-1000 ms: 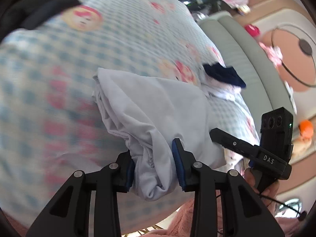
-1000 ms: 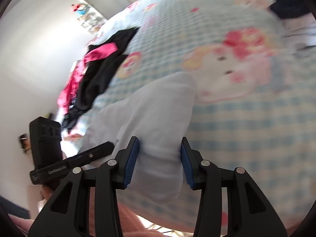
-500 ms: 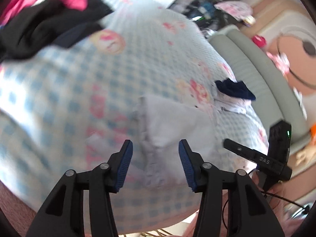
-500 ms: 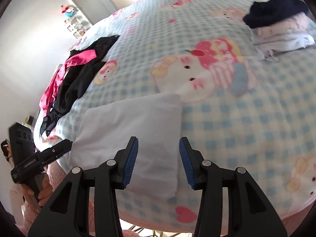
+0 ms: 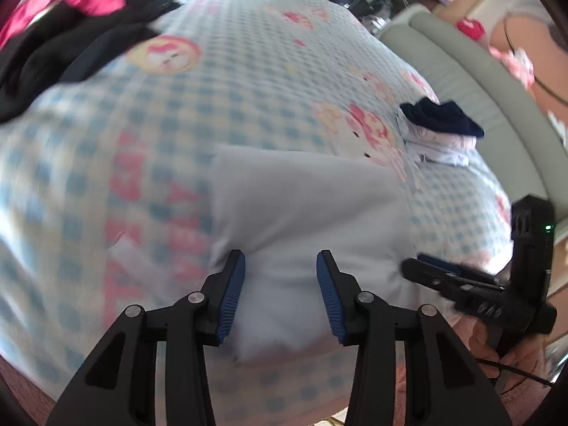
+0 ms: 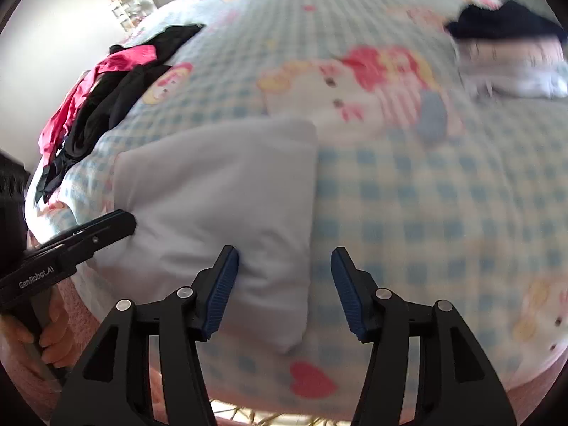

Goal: Fold clothes

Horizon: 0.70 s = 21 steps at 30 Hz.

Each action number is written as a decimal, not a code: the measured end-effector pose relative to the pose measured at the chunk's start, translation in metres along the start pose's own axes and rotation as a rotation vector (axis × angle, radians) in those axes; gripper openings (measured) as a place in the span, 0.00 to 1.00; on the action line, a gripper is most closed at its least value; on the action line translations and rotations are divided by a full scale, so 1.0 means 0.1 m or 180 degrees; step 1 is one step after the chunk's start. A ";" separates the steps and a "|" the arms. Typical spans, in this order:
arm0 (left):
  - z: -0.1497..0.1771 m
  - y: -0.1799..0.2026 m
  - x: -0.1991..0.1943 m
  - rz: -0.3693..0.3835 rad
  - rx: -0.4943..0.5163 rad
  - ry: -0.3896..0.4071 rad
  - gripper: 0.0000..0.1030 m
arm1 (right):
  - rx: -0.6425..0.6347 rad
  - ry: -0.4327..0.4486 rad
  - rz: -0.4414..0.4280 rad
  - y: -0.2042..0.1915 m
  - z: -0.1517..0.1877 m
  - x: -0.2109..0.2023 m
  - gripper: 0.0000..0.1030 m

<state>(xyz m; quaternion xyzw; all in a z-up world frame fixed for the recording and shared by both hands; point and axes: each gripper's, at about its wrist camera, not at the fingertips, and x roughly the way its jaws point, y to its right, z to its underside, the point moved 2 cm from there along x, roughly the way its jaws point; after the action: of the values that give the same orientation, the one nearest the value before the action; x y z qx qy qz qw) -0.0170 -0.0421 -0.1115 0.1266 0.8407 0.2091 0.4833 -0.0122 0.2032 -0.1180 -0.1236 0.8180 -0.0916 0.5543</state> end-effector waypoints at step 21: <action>0.15 0.02 -0.08 0.0234 -0.0009 -0.0014 0.32 | 0.0018 -0.0150 -0.0165 0.18 0.31 -0.03 0.54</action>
<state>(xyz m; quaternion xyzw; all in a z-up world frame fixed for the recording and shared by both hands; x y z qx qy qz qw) -0.0001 -0.0402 -0.1107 0.1572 0.8341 0.2276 0.4773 0.0161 0.2204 -0.1319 -0.1453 0.8010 -0.1055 0.5711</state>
